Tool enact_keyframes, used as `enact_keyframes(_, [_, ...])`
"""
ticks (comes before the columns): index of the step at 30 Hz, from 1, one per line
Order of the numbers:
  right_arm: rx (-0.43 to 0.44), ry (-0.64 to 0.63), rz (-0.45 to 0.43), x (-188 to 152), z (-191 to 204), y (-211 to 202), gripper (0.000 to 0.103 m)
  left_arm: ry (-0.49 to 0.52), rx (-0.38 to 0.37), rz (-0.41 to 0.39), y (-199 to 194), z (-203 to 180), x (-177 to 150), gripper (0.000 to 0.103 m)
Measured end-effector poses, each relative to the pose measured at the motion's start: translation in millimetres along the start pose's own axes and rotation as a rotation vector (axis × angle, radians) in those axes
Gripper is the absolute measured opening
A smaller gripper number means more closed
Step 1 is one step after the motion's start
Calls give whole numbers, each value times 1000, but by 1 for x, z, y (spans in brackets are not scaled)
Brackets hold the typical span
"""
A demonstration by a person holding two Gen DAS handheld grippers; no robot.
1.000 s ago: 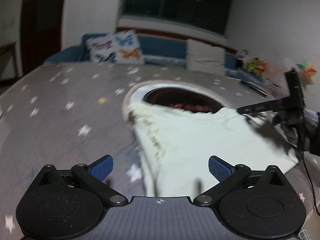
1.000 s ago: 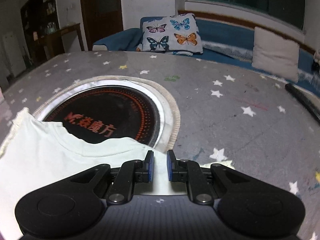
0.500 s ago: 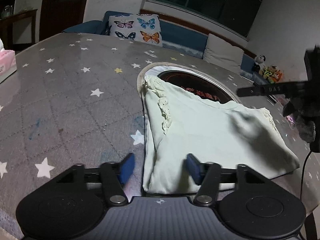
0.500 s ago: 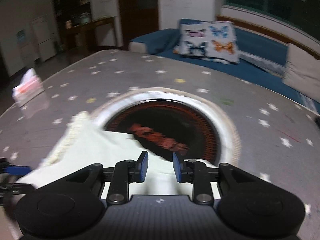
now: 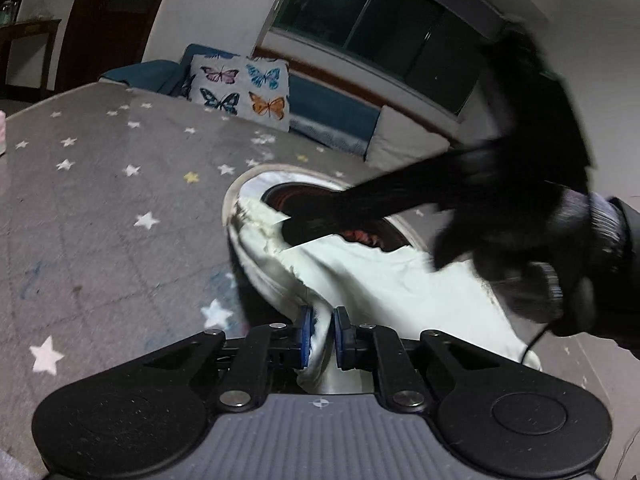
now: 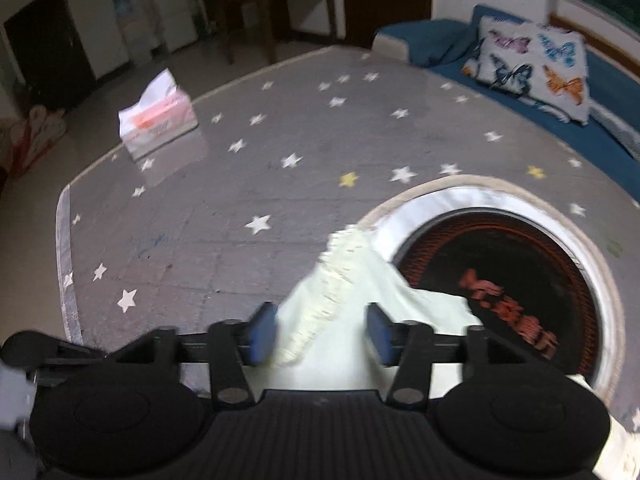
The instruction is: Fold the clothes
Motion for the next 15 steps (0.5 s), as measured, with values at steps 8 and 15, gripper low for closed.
enact_keyframes(8, [-92, -128, 136, 1, 20, 39, 54, 1, -68, -31, 2, -18, 8, 13])
enact_keyframes(15, [-137, -116, 138, -4, 6, 38, 16, 15, -103, -30, 3, -30, 11, 13])
Point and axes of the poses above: each gripper's, at about its wrist camera, not at the fingertips, and y roughly the way its jaws point, z to its left, x to its top, the point moved 9 cm from there along y, roughly the way its jaws point, and after that the axes turned 1 degree about -z, right-handed, at the moved point
